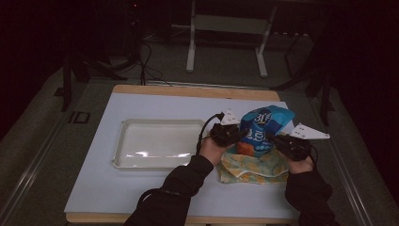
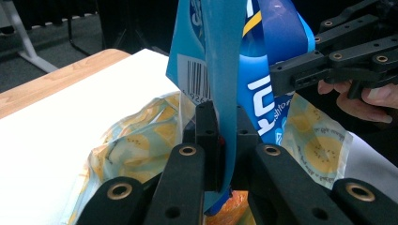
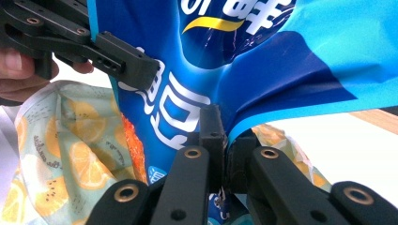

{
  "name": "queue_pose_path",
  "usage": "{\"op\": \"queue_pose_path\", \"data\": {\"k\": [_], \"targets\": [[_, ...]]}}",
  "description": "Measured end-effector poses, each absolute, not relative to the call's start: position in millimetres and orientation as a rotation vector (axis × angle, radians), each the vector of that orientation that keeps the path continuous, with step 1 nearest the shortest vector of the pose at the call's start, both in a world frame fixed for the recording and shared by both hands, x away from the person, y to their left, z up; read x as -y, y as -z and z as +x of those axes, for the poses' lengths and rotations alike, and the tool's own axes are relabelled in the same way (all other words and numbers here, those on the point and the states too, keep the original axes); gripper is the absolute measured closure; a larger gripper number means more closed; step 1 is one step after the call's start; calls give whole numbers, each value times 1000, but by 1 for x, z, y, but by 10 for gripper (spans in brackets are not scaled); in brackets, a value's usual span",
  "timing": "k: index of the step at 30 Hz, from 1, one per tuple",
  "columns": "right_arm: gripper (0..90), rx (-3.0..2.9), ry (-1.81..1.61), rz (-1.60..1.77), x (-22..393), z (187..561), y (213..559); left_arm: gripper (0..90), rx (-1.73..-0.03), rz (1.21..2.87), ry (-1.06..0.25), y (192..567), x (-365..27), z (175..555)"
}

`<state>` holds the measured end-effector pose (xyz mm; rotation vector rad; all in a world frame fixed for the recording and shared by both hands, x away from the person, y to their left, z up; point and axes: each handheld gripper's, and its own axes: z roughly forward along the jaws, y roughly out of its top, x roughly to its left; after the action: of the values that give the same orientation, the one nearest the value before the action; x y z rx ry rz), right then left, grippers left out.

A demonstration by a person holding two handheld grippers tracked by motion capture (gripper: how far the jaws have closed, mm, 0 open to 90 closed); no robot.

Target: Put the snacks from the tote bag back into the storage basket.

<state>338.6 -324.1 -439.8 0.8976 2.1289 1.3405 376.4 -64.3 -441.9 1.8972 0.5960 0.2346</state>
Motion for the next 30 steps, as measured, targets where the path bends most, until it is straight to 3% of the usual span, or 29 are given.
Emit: {"op": "queue_pose_path", "data": {"k": [30], "targets": [[888, -2042, -1348, 859, 321, 331, 376, 880, -559, 1871, -253, 378, 63, 377]]}}
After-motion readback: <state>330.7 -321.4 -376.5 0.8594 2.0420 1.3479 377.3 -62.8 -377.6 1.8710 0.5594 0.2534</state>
